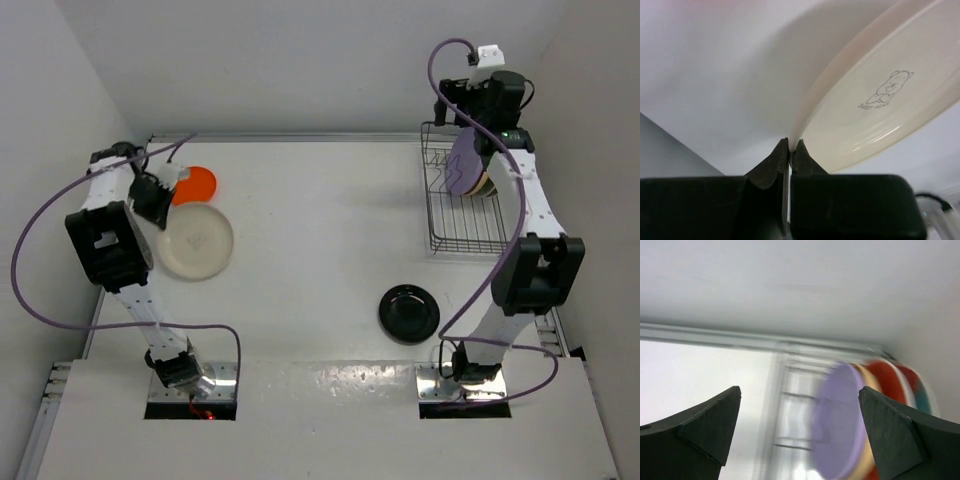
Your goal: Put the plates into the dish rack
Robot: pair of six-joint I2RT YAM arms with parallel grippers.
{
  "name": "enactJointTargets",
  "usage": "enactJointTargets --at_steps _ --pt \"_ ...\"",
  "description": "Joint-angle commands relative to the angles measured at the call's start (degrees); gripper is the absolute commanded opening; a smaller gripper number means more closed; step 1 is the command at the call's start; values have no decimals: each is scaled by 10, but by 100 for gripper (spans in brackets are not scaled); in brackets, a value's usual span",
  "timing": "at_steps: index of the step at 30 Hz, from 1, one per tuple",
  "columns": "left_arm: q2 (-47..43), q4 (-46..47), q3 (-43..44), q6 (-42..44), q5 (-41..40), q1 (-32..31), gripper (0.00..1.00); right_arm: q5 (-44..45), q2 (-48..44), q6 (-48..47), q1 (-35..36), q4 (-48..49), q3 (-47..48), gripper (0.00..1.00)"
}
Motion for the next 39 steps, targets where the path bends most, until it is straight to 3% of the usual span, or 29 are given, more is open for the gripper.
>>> enactJointTargets --at_steps 1,3,8,11,12,15,21,23,27,31,35,39 --pt "-75 46 58 17 124 -117 0 -339 -39 118 8 4 5 100" --pt "-75 85 108 -1 158 -166 0 -407 -28 139 43 12 8 100" --pt "13 85 285 -49 170 -307 0 -386 -15 173 99 26 -23 100" --pt "52 92 356 -62 186 -353 0 -342 -5 142 141 -13 -38 100" --pt "58 92 368 -69 200 -360 0 -338 6 110 154 -59 -31 100" --pt "70 92 385 -77 213 -373 0 -353 8 102 172 -77 -53 100" --pt "76 92 380 -94 213 -390 0 -409 -6 145 197 -6 -135 86" --pt "76 92 374 -94 187 -390 0 -403 -4 146 203 -10 -135 86" --pt "76 92 350 -84 127 -396 0 -310 -26 147 185 -16 -134 87" --pt "76 92 344 -84 79 -390 0 -301 -69 157 142 10 -149 87" --pt "76 92 361 -90 104 -390 0 -333 -99 138 164 62 -189 87" --pt "76 92 374 -95 147 -390 0 -334 -24 138 212 10 -145 89"
